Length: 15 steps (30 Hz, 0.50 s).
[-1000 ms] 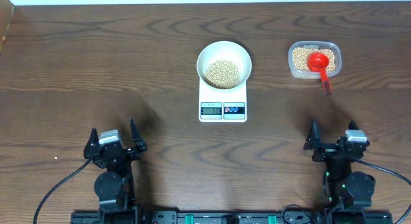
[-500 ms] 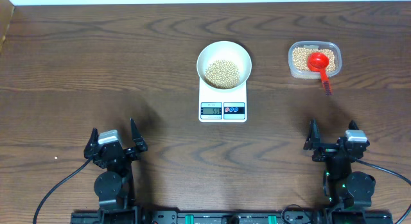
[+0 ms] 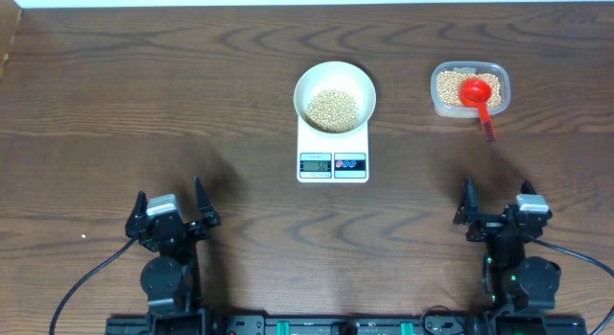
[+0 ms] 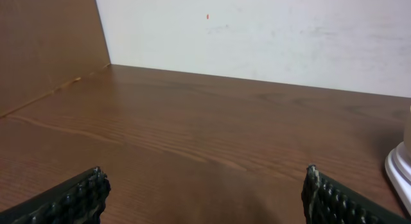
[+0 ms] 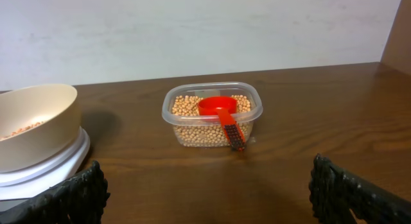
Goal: Scoop item into bowl and weigh 50g on scale
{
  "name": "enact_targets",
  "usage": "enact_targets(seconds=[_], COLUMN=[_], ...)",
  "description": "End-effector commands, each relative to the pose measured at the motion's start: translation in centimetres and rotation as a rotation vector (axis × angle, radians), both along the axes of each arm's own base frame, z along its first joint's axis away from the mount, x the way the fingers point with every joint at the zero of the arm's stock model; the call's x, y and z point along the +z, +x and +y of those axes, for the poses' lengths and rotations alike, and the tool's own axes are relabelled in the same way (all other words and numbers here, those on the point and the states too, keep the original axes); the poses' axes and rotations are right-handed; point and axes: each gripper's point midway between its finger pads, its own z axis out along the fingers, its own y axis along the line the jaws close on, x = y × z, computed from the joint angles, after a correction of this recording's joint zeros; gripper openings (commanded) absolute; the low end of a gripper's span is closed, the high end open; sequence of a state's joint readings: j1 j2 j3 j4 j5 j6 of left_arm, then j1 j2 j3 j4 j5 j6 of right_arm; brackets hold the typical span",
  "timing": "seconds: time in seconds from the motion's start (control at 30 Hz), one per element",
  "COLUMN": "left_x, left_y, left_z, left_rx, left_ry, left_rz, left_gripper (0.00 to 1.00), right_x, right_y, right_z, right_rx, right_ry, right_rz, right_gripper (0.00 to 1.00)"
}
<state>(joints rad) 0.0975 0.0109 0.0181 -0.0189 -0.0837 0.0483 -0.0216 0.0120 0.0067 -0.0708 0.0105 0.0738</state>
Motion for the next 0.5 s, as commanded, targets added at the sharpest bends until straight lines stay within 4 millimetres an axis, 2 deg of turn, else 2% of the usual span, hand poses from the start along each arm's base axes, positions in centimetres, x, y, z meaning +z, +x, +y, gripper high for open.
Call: enact_targets(seconds=[0.0,0.47], left_x=[-1.70,-1.70], left_y=[-0.17,-0.17], left_z=[0.20,0.20], left_rx=[0.012,0.012], left_ry=[-0.013,-0.013], left_rz=[0.053,0.053], left_gripper=[0.98,0.98], right_x=[-0.04,-0.03], right_y=[-0.02,-0.03], right_z=[0.28,0.28], right_rx=[0.013,0.013], right_ry=[-0.011,-0.011], right_rz=[0.000,0.000], right_gripper=[0.99,0.99])
